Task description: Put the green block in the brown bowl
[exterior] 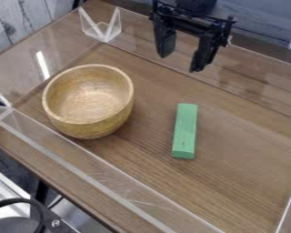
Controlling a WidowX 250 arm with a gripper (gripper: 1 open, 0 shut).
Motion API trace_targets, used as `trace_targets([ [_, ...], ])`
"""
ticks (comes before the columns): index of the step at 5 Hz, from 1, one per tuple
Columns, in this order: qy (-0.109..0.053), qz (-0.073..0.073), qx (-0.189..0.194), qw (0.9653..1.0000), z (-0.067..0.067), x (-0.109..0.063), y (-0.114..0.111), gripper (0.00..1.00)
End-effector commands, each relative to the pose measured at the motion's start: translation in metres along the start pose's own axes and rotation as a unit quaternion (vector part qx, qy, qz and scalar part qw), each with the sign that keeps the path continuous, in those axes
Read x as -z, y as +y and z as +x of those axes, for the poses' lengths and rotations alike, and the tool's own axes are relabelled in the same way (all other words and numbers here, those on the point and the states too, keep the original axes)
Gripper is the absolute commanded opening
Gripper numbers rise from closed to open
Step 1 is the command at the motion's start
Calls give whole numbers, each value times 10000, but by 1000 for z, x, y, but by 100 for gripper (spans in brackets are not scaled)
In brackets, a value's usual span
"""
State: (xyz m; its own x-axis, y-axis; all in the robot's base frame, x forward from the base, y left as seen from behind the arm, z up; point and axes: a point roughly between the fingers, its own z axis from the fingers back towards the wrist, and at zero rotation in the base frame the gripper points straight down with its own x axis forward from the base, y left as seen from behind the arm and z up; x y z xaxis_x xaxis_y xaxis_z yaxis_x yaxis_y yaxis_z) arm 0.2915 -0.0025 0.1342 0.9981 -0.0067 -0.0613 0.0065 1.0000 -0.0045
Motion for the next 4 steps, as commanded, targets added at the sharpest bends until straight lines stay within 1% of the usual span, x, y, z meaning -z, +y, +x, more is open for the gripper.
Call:
trace_targets([
  [1, 93, -11, -35, 10000, -9, 10, -5, 100],
  [2, 195, -44, 59, 9998, -22, 28, -13, 100],
  [3, 216, -61, 136, 9997, -29, 47, -20, 100],
  [4, 243, -88, 162, 9995, -33, 61, -26, 100],
])
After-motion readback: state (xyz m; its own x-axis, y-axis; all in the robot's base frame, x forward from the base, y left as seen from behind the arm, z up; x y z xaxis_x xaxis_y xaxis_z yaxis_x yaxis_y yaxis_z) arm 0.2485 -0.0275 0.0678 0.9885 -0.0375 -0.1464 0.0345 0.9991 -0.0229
